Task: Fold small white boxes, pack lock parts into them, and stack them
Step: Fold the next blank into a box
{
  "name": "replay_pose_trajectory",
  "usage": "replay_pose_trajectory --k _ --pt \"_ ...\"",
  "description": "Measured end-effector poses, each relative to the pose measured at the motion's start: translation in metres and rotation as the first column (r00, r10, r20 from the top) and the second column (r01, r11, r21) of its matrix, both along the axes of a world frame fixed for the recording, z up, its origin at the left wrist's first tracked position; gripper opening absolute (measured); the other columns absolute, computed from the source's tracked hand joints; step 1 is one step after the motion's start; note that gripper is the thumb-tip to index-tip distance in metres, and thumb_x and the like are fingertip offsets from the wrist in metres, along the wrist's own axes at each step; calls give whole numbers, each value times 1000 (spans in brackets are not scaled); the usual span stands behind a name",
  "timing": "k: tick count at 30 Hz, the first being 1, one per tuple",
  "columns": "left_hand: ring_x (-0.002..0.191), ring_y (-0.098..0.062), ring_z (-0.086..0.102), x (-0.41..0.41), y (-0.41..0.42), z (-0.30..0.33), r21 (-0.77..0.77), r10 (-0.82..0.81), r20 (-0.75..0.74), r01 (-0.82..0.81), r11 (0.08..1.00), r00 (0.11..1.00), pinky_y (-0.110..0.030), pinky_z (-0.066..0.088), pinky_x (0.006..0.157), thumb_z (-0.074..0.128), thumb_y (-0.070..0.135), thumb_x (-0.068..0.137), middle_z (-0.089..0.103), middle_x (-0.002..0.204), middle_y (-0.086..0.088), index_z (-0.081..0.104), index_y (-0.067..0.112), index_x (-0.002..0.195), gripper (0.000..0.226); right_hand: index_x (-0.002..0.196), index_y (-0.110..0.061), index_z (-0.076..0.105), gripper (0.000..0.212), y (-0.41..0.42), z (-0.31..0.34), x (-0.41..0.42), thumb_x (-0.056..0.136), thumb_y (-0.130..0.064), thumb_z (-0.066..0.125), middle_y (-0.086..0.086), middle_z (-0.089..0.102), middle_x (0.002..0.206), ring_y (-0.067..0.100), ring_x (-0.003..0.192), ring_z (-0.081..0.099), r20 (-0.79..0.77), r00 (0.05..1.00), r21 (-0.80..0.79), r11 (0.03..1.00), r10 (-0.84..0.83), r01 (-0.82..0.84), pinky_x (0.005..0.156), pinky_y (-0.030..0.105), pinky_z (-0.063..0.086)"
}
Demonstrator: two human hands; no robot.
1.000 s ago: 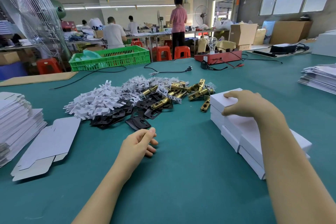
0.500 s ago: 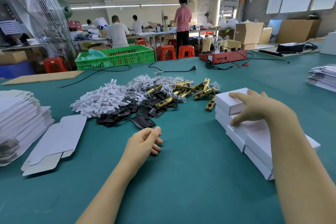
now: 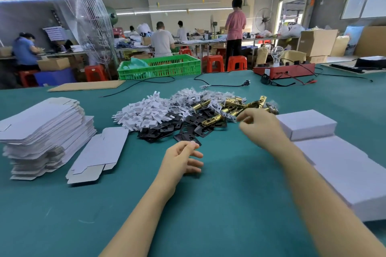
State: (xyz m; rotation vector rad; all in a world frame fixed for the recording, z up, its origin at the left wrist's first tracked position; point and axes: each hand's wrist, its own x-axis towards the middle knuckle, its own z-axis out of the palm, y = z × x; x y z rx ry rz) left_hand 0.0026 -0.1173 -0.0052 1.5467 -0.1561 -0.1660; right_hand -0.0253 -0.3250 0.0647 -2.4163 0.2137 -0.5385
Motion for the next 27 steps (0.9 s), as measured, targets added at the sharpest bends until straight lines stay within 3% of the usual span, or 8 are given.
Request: replay_pose_trajectory --k 3,5,9,12,14,20,24,27 --pt "70 -17 69 9 16 14 10 184 32 -184 983 982 -27 55 58 55 18 99 72 80 -3 68 13 91 16 84 -15 66 16 18 -43 10 85 -6 53 4 67 83 20 79 59 -63 996 39 997 70 -68 70 29 47" --pt "83 -19 65 19 40 22 170 370 205 -405 898 906 -29 50 69 55 18 97 71 90 -2 68 14 94 14 90 -14 65 16 14 -66 12 86 -5 53 6 64 86 20 81 56 -82 994 56 996 68 -63 71 28 43" --pt "123 -31 48 28 105 17 581 339 651 -733 353 679 -41 37 98 54 30 97 55 136 -12 59 11 128 37 96 -19 63 16 3 -78 17 88 -9 53 -1 60 82 11 72 52 -58 998 194 981 39 -27 59 20 40" --pt "150 -26 6 26 131 -2 907 330 361 -411 92 872 -59 9 115 42 67 91 11 163 -12 22 23 153 79 85 -21 65 17 3 -80 20 88 -9 52 -5 61 84 8 76 52 -80 996 135 990 39 -28 66 23 36" --pt "150 -25 8 28 136 -9 963 363 221 -261 65 905 -62 9 114 33 72 91 15 161 -14 26 22 150 78 80 -22 65 19 4 -82 20 88 -9 53 -6 61 84 11 81 53 -82 996 114 993 40 -30 70 23 34" --pt "126 -33 43 32 132 -9 910 356 396 -415 -24 847 -53 19 114 25 41 105 52 130 -18 54 6 121 48 79 -23 64 20 4 -84 20 88 -10 52 -4 62 88 11 83 54 -74 996 108 993 44 -36 71 24 36" --pt "88 -44 55 24 124 3 657 444 612 -733 175 655 -50 39 87 27 27 107 64 95 -30 57 -8 106 46 81 -22 64 19 5 -84 21 89 -9 52 -4 61 87 11 82 53 -58 998 105 994 38 -32 71 24 36" --pt "66 -36 45 17 102 15 385 496 703 -859 338 510 -40 33 61 34 22 106 59 73 -28 59 -5 103 37 84 -21 64 19 8 -84 20 90 -9 51 -5 63 82 12 79 55 29 999 175 984 26 -30 65 22 39"
